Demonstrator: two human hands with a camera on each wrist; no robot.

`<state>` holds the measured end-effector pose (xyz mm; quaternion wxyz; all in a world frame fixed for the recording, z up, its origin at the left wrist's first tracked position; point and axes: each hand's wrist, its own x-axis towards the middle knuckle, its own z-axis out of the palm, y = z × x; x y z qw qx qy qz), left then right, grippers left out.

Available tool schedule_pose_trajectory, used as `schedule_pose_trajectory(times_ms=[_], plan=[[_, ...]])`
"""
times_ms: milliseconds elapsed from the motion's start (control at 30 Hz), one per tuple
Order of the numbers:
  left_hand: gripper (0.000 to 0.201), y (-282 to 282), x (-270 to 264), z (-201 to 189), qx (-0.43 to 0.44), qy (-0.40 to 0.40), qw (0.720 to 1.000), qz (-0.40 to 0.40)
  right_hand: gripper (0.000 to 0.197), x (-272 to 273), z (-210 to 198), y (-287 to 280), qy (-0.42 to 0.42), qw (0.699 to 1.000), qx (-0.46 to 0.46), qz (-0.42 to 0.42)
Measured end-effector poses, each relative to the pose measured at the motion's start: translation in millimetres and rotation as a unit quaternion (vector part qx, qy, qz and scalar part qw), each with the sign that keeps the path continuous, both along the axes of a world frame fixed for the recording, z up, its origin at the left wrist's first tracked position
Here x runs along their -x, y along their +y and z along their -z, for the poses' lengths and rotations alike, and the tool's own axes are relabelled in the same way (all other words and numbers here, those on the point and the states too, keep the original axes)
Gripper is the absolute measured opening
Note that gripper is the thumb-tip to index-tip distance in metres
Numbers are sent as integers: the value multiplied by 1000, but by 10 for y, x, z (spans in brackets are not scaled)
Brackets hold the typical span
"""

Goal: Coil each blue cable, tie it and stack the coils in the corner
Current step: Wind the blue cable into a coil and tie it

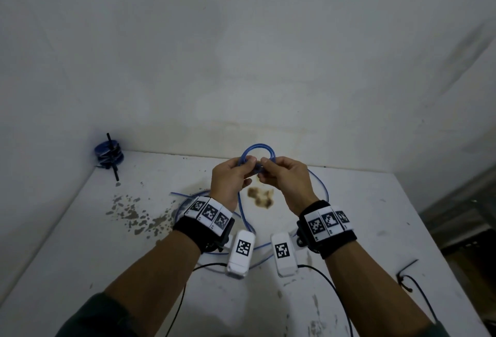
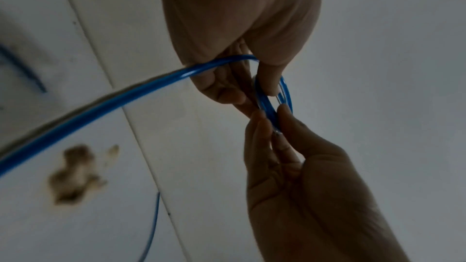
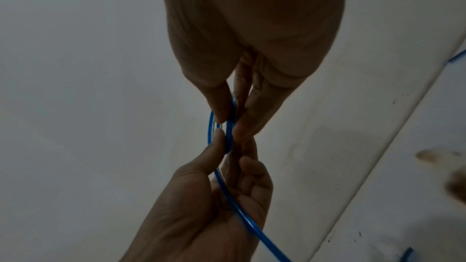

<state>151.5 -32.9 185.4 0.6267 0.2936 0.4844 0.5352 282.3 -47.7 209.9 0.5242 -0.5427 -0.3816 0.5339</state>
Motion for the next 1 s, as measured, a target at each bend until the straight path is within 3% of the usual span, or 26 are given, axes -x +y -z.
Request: schedule_pose_trajectory(times_ms=[167,400,733,1000], plan=[[19,-76,-77,-7,4,14,1000,-9,20,17,63,-25,4,1000,-19,21],[11,33,75,-143,-24,62,997,25,23,-71,51,-1,26,997,-15,75],[17,72,201,-186,-20,33,999,10,23,-319,77,-17,12,993,-35,108],[11,16,125,-228,-36,132,979,148,32,-308,6,31,28,982,-82,166]])
